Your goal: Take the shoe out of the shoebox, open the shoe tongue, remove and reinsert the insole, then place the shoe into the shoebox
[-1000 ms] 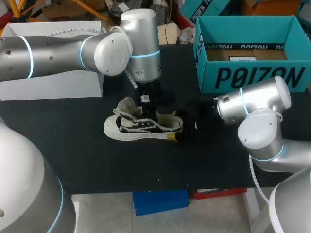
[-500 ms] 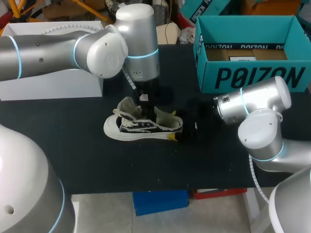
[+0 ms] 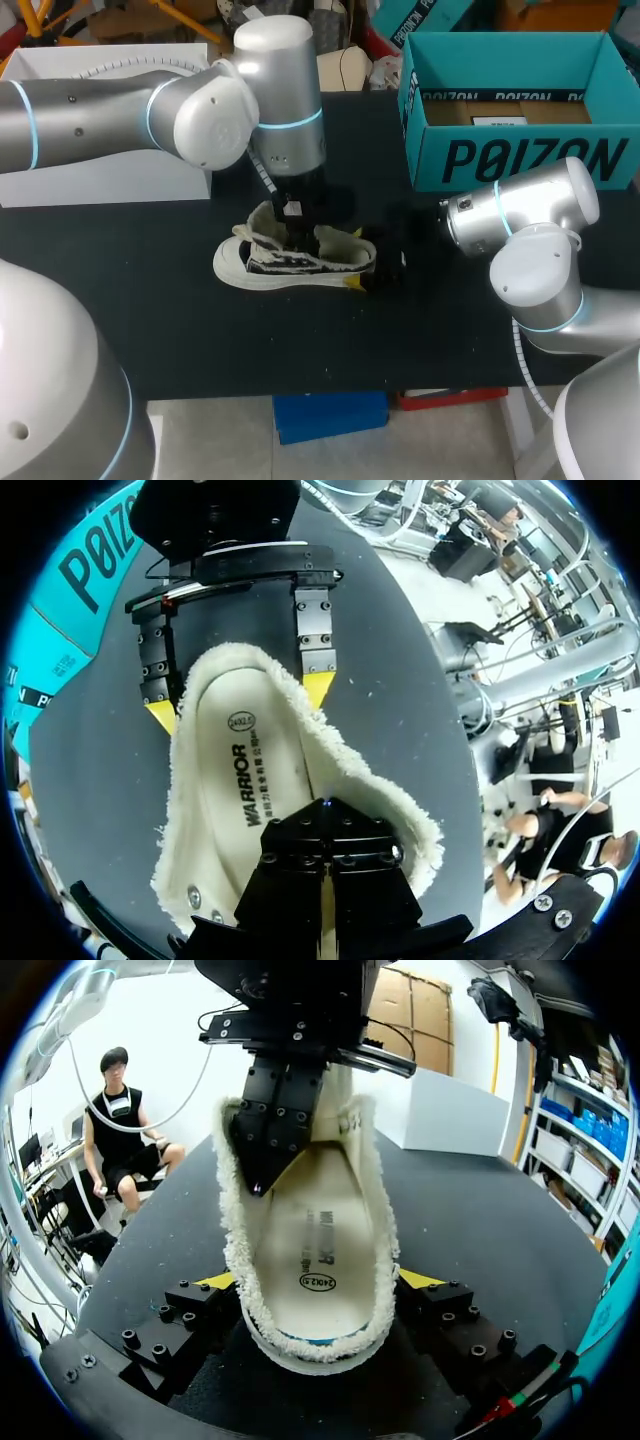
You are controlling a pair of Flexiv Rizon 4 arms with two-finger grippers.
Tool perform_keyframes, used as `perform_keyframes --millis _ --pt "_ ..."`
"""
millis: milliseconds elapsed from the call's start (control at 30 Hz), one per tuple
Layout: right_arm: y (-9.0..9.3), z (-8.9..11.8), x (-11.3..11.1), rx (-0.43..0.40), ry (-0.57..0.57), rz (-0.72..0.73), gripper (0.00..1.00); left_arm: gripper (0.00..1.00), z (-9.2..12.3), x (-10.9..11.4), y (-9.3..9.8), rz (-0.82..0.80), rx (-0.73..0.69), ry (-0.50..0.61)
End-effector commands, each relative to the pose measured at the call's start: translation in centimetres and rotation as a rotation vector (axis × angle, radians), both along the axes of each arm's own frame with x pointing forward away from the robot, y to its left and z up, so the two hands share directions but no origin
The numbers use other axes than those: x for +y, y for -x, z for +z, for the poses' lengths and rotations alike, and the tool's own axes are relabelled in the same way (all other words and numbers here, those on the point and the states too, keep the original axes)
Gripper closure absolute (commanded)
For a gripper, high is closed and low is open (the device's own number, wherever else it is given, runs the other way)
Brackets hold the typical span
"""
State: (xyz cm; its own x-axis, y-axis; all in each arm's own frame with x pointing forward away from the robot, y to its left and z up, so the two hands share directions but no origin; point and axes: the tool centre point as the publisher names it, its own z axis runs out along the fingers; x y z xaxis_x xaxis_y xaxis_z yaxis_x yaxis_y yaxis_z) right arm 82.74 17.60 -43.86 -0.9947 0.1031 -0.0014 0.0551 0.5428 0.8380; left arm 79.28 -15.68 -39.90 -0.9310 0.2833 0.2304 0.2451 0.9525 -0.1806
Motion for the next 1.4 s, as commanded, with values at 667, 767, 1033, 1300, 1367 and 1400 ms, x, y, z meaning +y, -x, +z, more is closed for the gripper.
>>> perform_keyframes --millis 667,767,1033,1300,1367,1400 --pt "-0.1 -0.4 0.2 0.001 0.002 -0.002 1.0 1.0 -2.7 -0.4 0.5 0.014 0.049 0.014" --pt "-0.1 -0.4 0.2 0.001 0.002 -0.002 1.0 1.0 -3.0 -0.1 0.3 0.03 0.046 0.011" --pt "-0.1 -0.4 0.2 0.001 0.002 -0.002 1.0 1.0 -3.2 -0.3 0.3 0.044 0.057 0.023" --pt "-0.1 -0.4 0.2 0.001 0.002 -0.002 1.0 1.0 -3.6 -0.9 0.9 0.042 0.076 0.034" --pt "-0.1 -0.4 0.2 0.001 0.002 -0.002 1.0 1.0 -3.7 -0.9 0.9 0.041 0.079 0.034" --pt "-0.1 -0.4 0.2 0.001 0.002 -0.002 1.0 1.0 -3.7 -0.9 1.0 0.043 0.079 0.033"
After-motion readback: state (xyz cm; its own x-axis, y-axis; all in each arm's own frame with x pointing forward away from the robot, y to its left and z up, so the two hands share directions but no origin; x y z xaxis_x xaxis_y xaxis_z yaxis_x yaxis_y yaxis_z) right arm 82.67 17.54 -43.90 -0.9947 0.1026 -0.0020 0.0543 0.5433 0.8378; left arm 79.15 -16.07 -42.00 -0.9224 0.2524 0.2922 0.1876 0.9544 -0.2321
